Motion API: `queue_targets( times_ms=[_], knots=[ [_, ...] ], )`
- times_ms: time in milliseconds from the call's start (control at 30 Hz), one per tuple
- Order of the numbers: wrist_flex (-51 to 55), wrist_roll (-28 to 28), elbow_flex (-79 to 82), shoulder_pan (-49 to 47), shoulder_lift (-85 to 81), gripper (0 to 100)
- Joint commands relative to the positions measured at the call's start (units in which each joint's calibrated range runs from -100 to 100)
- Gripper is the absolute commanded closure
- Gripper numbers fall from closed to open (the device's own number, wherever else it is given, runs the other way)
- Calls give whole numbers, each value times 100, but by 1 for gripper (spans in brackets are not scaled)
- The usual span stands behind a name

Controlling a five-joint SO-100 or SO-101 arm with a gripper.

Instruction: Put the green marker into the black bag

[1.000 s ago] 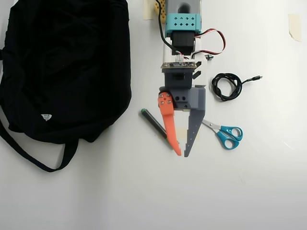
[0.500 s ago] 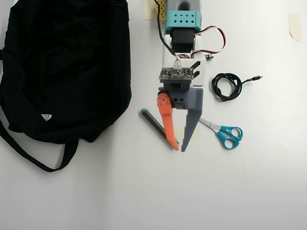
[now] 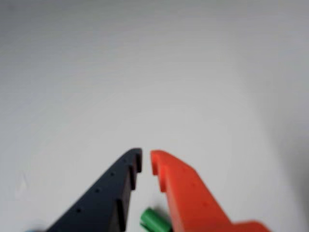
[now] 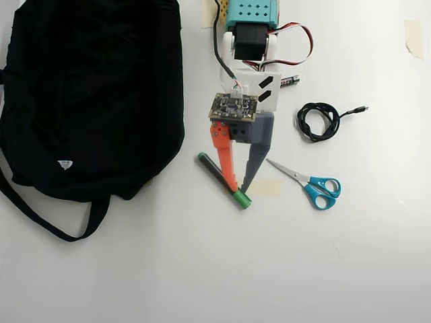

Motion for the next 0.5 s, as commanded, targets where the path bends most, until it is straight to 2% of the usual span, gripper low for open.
queue_targets(
  times_ms=[0, 467],
  knots=[
    [412, 6, -44, -26, -378, 97],
    [1618, -20, -44, -19, -602, 97]
  ],
)
